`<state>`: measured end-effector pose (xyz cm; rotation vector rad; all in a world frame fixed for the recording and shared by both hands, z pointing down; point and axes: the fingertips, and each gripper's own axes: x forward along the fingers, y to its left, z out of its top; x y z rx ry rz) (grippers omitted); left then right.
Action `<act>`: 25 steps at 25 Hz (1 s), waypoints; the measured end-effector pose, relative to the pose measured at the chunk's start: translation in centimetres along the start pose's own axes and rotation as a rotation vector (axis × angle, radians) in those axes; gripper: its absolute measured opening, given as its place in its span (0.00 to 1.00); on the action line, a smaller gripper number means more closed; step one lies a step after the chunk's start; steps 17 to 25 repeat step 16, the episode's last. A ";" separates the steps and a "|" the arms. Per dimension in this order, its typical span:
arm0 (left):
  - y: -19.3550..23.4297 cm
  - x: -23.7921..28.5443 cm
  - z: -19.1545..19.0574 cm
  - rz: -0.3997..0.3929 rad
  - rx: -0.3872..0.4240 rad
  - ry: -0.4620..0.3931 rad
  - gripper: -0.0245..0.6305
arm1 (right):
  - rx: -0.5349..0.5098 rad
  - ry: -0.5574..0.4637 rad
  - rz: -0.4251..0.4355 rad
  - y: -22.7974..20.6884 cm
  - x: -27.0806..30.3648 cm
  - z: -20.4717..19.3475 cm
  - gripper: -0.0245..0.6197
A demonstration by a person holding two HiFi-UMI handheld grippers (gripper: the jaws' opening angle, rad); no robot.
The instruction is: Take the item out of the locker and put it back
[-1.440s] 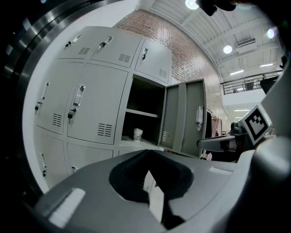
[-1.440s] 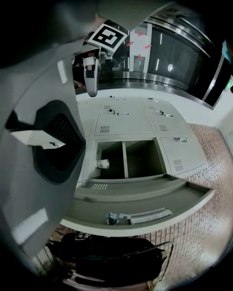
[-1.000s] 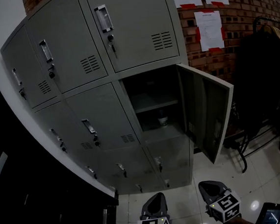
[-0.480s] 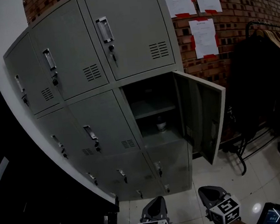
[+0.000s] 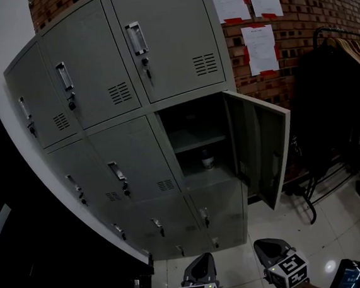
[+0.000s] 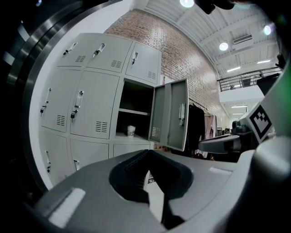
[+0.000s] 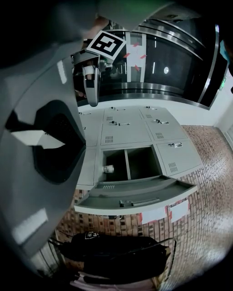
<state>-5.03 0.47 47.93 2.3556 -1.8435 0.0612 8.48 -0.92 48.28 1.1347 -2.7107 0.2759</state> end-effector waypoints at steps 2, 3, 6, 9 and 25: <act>0.1 0.0 0.1 -0.007 0.003 -0.003 0.04 | 0.000 -0.002 -0.006 0.1 0.0 0.1 0.02; 0.1 0.0 0.1 -0.009 0.003 -0.002 0.04 | -0.001 -0.002 -0.010 0.1 0.0 0.2 0.02; 0.2 -0.1 0.1 -0.011 -0.002 -0.002 0.04 | -0.005 -0.006 -0.017 0.2 0.0 0.3 0.02; 0.3 -0.1 0.2 -0.014 -0.003 -0.006 0.04 | -0.006 -0.008 -0.021 0.3 0.2 0.3 0.02; 0.7 -0.2 0.4 -0.015 -0.005 -0.013 0.04 | -0.007 -0.012 -0.018 0.7 0.6 0.5 0.02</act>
